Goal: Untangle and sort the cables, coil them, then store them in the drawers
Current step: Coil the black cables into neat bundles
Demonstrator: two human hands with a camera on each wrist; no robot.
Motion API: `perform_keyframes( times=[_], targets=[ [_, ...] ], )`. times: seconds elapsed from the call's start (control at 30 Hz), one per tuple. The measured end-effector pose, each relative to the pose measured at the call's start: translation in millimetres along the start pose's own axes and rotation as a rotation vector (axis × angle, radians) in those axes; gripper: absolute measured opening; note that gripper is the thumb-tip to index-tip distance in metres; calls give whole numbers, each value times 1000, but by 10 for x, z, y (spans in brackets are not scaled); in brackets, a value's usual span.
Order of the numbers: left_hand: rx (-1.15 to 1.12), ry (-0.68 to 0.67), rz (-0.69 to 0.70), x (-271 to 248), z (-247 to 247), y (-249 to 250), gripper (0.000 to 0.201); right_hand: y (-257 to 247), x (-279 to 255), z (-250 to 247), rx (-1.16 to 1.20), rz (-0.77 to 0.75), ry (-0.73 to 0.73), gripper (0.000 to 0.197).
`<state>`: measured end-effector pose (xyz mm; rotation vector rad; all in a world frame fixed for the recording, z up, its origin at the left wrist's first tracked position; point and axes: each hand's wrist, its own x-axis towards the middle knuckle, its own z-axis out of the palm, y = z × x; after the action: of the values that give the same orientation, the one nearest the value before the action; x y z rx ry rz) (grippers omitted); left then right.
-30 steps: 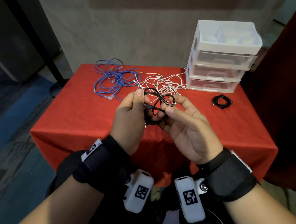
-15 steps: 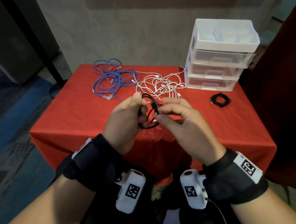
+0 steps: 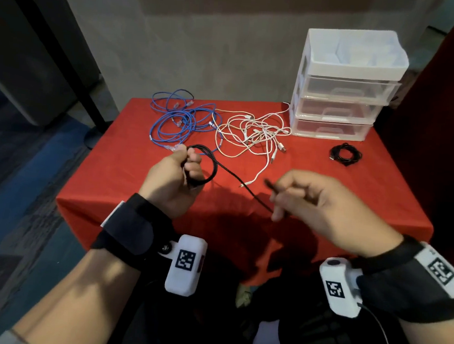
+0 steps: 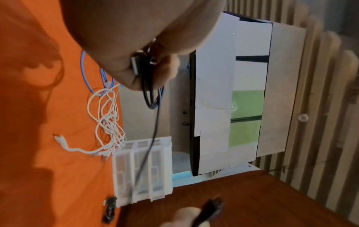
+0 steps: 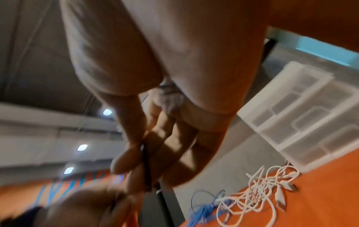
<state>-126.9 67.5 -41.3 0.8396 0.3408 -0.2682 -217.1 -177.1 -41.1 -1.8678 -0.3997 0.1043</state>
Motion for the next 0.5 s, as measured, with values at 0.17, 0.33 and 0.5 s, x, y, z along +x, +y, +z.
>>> perform_keyframes(
  times=[0.17,0.33,0.5],
  targets=[
    [-80,-14,-69,-125,151,-31,23,83,0,346,-266,28,-189,8],
    [-18,-157,-85,-230,208,-108,27,140,117,528,-199,51,75,9],
    [78,-131,-26,-320,295,-199,31,171,235,619,-95,-23,303,7]
  ],
)
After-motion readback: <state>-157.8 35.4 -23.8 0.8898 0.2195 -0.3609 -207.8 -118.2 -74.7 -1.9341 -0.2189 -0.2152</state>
